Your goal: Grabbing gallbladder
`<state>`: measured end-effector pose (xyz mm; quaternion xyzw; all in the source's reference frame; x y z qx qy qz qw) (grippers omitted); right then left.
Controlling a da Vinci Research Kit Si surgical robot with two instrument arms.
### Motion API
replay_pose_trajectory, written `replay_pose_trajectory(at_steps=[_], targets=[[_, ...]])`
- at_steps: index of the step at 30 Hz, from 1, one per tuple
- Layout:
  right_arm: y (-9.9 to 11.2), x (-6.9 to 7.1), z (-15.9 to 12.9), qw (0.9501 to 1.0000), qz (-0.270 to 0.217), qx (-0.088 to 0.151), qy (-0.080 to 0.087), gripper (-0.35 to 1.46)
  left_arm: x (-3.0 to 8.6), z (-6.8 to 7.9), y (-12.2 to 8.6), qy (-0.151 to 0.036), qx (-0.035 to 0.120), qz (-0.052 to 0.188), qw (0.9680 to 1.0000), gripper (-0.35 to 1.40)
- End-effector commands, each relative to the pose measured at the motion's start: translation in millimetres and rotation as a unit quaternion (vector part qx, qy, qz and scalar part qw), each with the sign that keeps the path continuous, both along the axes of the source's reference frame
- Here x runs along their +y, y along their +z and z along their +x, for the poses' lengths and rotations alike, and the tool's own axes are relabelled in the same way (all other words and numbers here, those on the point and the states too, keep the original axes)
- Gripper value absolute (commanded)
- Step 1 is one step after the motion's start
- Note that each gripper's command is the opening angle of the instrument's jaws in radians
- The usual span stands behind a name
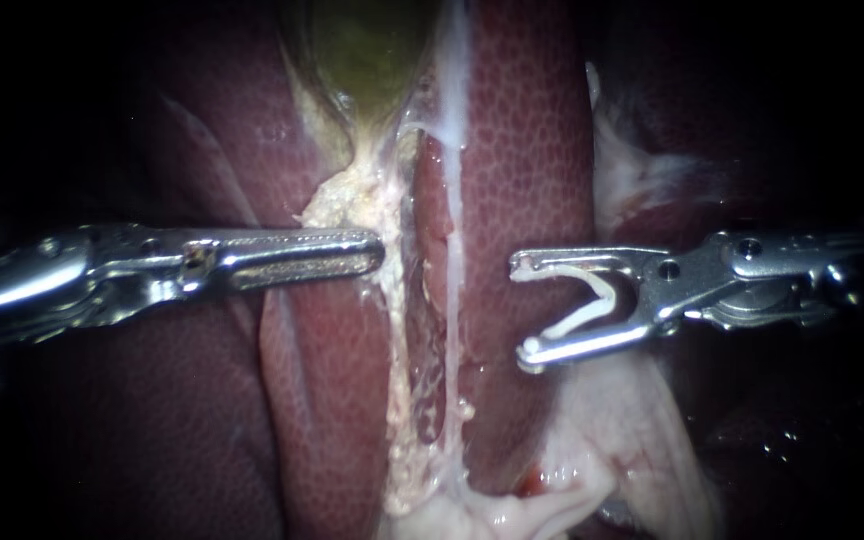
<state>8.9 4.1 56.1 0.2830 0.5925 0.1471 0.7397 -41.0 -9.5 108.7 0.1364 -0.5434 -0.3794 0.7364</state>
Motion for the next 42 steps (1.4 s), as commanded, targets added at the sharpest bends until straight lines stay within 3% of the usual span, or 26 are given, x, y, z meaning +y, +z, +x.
replay_pose_trajectory(at_steps=[1, 6, 14, 16, 22, 32, 42], targets=[[0.0, 0.0, 0.0, 1.0000, 0.000, 0.000, 0.000, 0.59, 0.0, 0.0, 0.0, 0.000, 0.000, 0.000, 1.0000, -0.35], [0.0, 0.0, 0.0, 1.0000, 0.000, 0.000, 0.000, 0.59, -0.1, 0.0, -0.1, 0.000, 0.000, 0.000, 1.0000, -0.30], [0.0, 0.0, 0.0, 1.0000, 0.000, 0.000, 0.000, 0.59, -0.7, 0.1, -1.3, 0.000, 0.000, 0.000, 1.0000, 0.07], [0.0, 0.0, 0.0, 1.0000, 0.000, 0.000, 0.000, 0.59, -1.0, 0.4, -1.9, 0.001, 0.000, 0.000, 1.0000, 0.24], [-0.1, -0.1, -0.2, 1.0000, 0.000, 0.000, -0.001, 0.59, -1.7, 2.1, -4.1, 0.002, -0.001, 0.001, 1.0000, 0.34], [-0.1, -0.1, -0.2, 1.0000, 0.000, 0.000, -0.001, 0.59, 0.0, 4.8, -6.9, -0.017, 0.012, 0.006, 0.9998, 0.41], [-0.1, -0.1, -0.1, 1.0000, 0.000, 0.000, -0.001, 0.59, 1.5, 4.2, -6.5, -0.024, 0.012, 0.008, 0.9996, 0.39]])
